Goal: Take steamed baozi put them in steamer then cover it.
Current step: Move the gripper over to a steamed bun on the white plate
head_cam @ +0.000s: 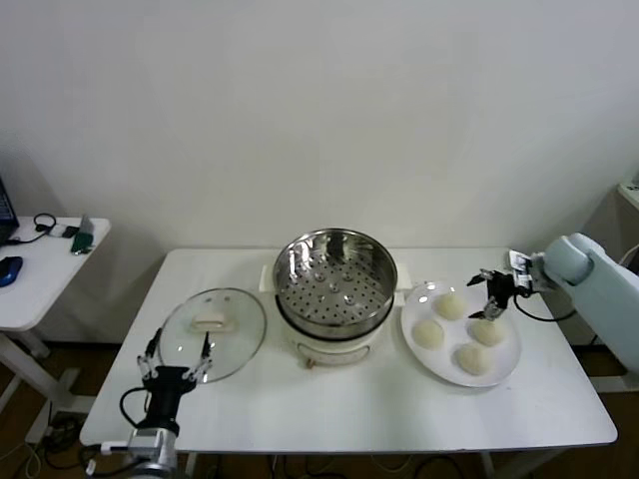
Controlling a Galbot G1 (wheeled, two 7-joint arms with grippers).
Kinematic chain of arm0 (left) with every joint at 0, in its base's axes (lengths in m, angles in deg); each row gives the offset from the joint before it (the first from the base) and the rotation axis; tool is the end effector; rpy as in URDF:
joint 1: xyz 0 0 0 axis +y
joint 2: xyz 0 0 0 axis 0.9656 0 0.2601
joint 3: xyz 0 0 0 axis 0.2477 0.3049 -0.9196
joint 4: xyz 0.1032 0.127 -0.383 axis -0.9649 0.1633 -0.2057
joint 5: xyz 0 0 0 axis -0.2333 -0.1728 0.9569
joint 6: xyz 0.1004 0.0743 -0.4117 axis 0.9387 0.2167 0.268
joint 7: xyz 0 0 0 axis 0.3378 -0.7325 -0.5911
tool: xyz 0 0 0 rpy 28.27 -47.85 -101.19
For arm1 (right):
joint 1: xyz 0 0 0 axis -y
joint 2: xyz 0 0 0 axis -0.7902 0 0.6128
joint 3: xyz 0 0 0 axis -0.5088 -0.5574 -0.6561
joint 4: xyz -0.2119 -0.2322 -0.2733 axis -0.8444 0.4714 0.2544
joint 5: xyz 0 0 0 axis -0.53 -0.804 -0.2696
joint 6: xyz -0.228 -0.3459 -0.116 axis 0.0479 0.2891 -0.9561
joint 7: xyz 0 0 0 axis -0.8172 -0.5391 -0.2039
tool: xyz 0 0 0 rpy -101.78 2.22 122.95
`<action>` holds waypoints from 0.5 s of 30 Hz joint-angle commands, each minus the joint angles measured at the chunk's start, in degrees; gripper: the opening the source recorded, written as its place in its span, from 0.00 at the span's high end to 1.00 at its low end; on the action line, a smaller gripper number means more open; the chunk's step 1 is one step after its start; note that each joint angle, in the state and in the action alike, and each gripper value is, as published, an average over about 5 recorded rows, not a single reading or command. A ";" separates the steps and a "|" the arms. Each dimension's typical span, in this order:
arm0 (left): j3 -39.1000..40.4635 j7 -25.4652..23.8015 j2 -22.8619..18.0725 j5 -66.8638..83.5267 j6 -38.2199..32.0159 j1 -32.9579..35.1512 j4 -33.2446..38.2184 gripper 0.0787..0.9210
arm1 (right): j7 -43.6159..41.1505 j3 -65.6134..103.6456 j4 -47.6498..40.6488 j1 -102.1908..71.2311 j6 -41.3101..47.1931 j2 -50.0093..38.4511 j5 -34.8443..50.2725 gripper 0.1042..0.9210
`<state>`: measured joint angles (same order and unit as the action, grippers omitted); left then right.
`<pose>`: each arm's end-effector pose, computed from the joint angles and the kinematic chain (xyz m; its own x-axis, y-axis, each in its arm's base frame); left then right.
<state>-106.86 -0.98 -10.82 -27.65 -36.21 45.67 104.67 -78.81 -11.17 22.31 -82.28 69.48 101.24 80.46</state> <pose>0.2154 0.0784 -0.4103 -0.9955 -0.0905 0.0296 -0.0799 0.9629 0.2579 0.6750 -0.2831 -0.2422 -0.2287 -0.2311 0.9457 -0.9707 0.1279 -0.2034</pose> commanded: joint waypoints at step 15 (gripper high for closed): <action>-0.90 -0.05 0.88 0.62 0.60 -0.04 0.37 0.12 | -0.30 -12.77 -16.54 6.53 -1.00 13.43 -5.07 0.12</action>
<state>-107.72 -1.01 -10.00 -27.10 -35.68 45.67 105.06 -78.96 -20.86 9.65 -77.26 68.44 111.61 76.50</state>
